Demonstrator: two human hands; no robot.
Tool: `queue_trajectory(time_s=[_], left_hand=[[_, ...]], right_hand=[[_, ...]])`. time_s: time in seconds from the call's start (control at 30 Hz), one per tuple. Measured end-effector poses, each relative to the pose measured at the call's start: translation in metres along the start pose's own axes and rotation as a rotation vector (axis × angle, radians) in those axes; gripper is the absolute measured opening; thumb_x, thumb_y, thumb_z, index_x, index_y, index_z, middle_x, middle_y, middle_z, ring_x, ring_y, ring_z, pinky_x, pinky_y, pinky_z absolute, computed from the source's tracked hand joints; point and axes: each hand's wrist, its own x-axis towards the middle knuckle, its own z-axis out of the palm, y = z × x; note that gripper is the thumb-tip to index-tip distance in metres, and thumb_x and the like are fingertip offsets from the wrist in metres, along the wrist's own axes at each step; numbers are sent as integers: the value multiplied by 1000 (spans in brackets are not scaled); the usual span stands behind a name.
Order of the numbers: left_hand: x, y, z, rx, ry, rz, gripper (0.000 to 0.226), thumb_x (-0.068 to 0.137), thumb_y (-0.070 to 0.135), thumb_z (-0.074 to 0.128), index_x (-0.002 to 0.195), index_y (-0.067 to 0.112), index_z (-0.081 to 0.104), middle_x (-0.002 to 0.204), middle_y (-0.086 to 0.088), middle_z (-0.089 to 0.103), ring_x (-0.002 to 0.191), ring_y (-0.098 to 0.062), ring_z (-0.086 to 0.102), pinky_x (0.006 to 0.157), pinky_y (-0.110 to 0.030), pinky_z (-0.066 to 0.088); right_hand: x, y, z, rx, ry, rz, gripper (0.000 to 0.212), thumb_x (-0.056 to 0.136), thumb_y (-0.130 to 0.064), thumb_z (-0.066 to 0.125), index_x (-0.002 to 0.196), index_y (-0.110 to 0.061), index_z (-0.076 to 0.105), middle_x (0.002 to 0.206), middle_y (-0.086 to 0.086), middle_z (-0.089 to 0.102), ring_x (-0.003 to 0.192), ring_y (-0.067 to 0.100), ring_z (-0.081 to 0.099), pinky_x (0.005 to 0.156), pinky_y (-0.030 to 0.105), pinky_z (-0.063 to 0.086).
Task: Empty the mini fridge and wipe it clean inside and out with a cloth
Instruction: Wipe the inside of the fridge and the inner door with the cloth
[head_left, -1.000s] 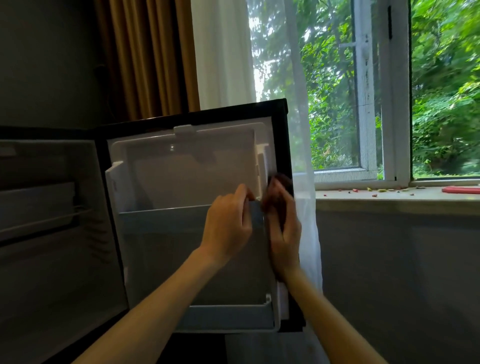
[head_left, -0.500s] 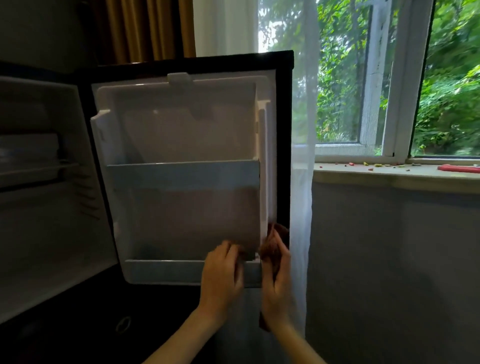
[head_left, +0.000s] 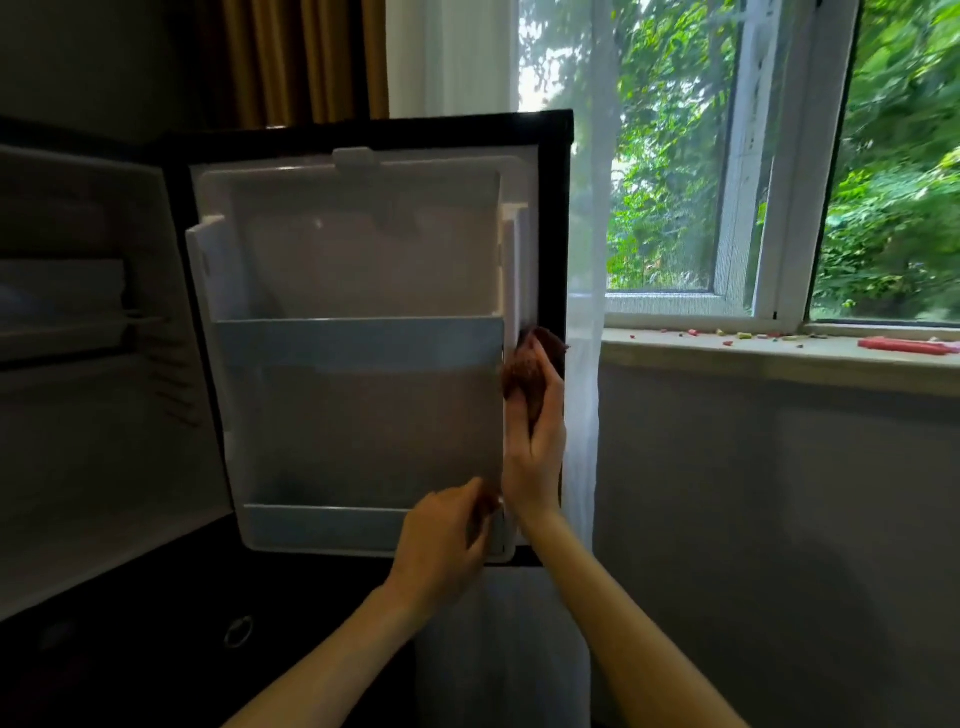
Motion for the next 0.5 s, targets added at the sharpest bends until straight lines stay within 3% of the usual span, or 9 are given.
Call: queue_trajectory(time_s=[0.1, 0.17, 0.23, 0.3, 0.4, 0.5], left_hand=[[12, 6, -9, 115, 133, 183, 9, 84, 19, 48, 86, 17, 57, 85, 1, 59, 73, -17, 55, 64, -19, 33], [32, 16, -21, 134, 289, 270, 18, 83, 11, 48, 95, 10, 62, 104, -6, 59, 93, -21, 55, 82, -23, 40], [61, 33, -39, 139, 448, 287, 26, 84, 9, 48, 107, 8, 61, 119, -9, 54, 110, -23, 51, 95, -26, 35], [97, 52, -60, 131, 545, 278, 39, 86, 14, 53, 124, 8, 50, 132, -12, 45, 124, -27, 44, 105, -33, 33], [154, 71, -80, 114, 551, 243, 63, 88, 27, 61, 141, 2, 37, 144, -18, 36, 135, -33, 35, 112, -42, 32], [186, 76, -93, 77, 497, 101, 61, 87, 26, 65, 138, 3, 42, 143, -16, 37, 130, -28, 40, 106, -38, 41]], right_hand=[[-43, 19, -19, -20, -76, 52, 45, 97, -15, 48, 139, -26, 41, 137, -13, 48, 115, -1, 56, 93, 19, 49], [-68, 30, -40, -22, -182, 85, 46, 97, -12, 50, 140, -27, 42, 140, -16, 49, 125, 5, 52, 101, 26, 47], [-64, 26, -58, -25, -265, 95, 50, 99, -6, 47, 141, -34, 44, 140, -25, 47, 131, 3, 46, 106, 23, 42], [-28, 10, -64, -2, -217, 49, 50, 99, -7, 47, 138, -38, 47, 139, -20, 51, 131, 4, 47, 106, 21, 40], [53, -21, -51, -12, -80, -123, 48, 96, -18, 48, 143, -22, 41, 145, -1, 48, 134, 15, 46, 110, 34, 39], [130, -49, -28, -36, -63, -183, 47, 96, -26, 49, 142, -26, 41, 141, 0, 52, 129, 12, 50, 108, 37, 42]])
